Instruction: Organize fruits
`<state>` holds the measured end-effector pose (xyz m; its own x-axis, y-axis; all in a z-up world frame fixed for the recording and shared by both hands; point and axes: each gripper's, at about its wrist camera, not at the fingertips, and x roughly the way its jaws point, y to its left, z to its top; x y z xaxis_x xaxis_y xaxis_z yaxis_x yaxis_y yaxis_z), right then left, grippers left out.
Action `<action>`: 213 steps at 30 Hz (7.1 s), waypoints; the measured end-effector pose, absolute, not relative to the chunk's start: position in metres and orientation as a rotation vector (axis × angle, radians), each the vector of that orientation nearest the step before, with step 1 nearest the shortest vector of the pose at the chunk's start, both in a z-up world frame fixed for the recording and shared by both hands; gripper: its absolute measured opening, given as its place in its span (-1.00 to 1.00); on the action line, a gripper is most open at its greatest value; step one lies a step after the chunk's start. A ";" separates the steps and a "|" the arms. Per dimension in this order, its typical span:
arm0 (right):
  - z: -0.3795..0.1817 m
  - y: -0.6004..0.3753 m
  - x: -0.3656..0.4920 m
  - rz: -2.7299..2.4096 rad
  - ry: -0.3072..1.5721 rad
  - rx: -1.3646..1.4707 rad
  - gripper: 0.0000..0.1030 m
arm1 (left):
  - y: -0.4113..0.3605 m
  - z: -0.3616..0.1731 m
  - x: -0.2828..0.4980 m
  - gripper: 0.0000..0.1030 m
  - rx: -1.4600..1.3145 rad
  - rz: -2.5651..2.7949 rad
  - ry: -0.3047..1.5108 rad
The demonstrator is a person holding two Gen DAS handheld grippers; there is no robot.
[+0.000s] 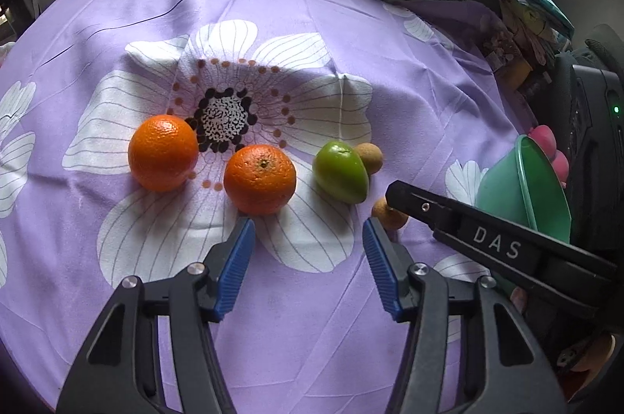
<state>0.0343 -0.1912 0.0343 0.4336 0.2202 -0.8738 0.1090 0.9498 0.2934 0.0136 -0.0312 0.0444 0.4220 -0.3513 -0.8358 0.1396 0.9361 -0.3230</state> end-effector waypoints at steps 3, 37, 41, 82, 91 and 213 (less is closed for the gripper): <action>0.041 -0.196 0.033 0.067 1.100 0.351 -0.54 | -0.038 0.040 0.017 0.08 -0.284 -0.374 1.109; 0.018 -0.188 0.072 0.192 1.091 0.388 -0.41 | -0.048 0.032 0.019 -0.57 -0.395 -0.400 1.130; 0.023 -0.185 0.067 0.139 1.096 0.345 -0.48 | -0.039 0.044 0.014 -0.73 -0.291 -0.331 1.079; 0.021 -0.184 0.039 -0.030 1.156 0.268 -0.47 | -0.063 0.024 0.018 -0.50 -0.239 -0.374 1.109; 0.022 -0.187 0.037 -0.028 1.136 0.293 -0.48 | -0.061 0.027 0.016 -0.52 -0.203 -0.329 1.099; 0.101 -0.351 -0.090 -0.533 0.711 0.543 -0.19 | -0.173 0.105 -0.027 0.21 -0.179 -0.775 0.863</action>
<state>-0.0901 -0.3511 0.1008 0.6396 -0.2653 -0.7214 0.6179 0.7357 0.2773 -0.0268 -0.1735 0.1049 0.4009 -0.6777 -0.6165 0.5403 0.7183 -0.4383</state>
